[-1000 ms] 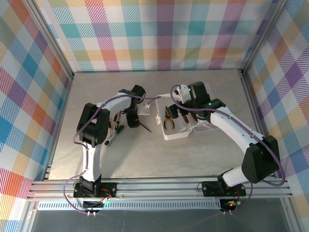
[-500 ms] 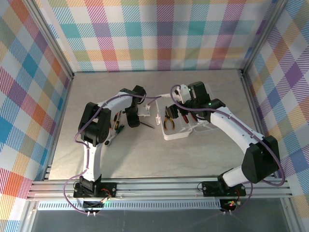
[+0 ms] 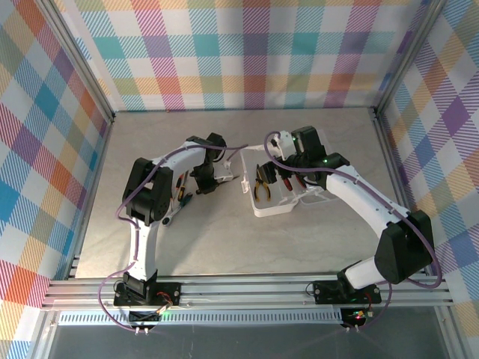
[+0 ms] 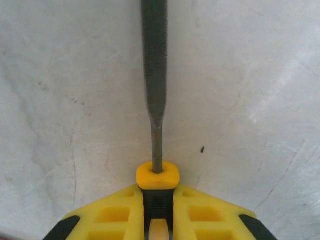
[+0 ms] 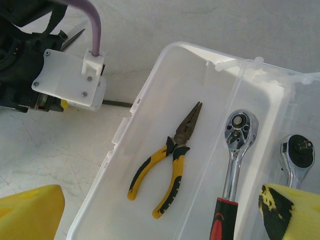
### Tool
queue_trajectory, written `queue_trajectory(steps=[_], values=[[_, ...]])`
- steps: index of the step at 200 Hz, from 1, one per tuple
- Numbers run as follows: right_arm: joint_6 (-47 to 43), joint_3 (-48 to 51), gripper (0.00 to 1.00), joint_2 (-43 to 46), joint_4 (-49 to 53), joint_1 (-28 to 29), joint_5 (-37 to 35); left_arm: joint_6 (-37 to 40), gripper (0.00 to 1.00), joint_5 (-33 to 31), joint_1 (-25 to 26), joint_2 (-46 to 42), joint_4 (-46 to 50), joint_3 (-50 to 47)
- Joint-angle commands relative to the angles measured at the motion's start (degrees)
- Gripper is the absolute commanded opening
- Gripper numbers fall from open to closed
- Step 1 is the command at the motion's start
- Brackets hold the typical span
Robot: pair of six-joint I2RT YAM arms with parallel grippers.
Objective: Pack the tool kit
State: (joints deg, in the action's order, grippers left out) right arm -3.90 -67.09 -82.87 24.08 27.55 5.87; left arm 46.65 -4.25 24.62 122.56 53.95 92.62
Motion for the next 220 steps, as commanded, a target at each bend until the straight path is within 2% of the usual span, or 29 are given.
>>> queue_trajectory(steps=[1,43,77,99,121,141,163,184,204,220], values=[[-1.15,-0.76,0.99,2.22,0.8,-0.13,0.37,-6.47,0.13,1.77,-0.57,4.26,0.95,1.83],[-1.2,-0.36,0.99,3.32,1.24,-0.13,0.28,-15.21,0.0,3.55,-2.53,3.02,3.26,2.27],[-1.2,-0.75,0.99,3.26,1.6,-0.15,0.5,-19.37,0.0,6.8,-4.03,-1.81,2.03,0.63],[-0.88,-1.42,0.99,3.41,2.05,-0.13,1.33,-22.32,0.0,12.77,-4.99,-6.8,-0.56,0.89],[0.8,-1.51,0.99,4.36,1.23,-0.22,3.59,-26.52,0.0,22.62,-5.64,-12.45,-5.09,0.46],[3.73,-1.33,0.99,5.06,-0.9,-0.39,6.5,-35.03,0.0,32.11,-5.51,-17.28,-13.18,-2.45],[7.63,-1.32,0.99,4.92,-5.01,-0.56,12.06,-47.96,0.0,41.66,-4.03,-22.37,-28.99,-9.63],[12.21,-2.03,1.0,3.58,-10.19,-0.73,17.09,-57.38,0.0,45.56,-0.92,-25.78,-44.55,-15.94],[16.06,-2.77,0.9,2.12,-15.1,-0.83,18.17,-65.02,0.0,48.6,1.72,-26.79,-56.23,-20.19],[17.54,-4.12,0.78,0.52,-16.33,-1.0,17.98,-69.43,0.0,51.32,3.31,-26.21,-62.76,-21.4]])
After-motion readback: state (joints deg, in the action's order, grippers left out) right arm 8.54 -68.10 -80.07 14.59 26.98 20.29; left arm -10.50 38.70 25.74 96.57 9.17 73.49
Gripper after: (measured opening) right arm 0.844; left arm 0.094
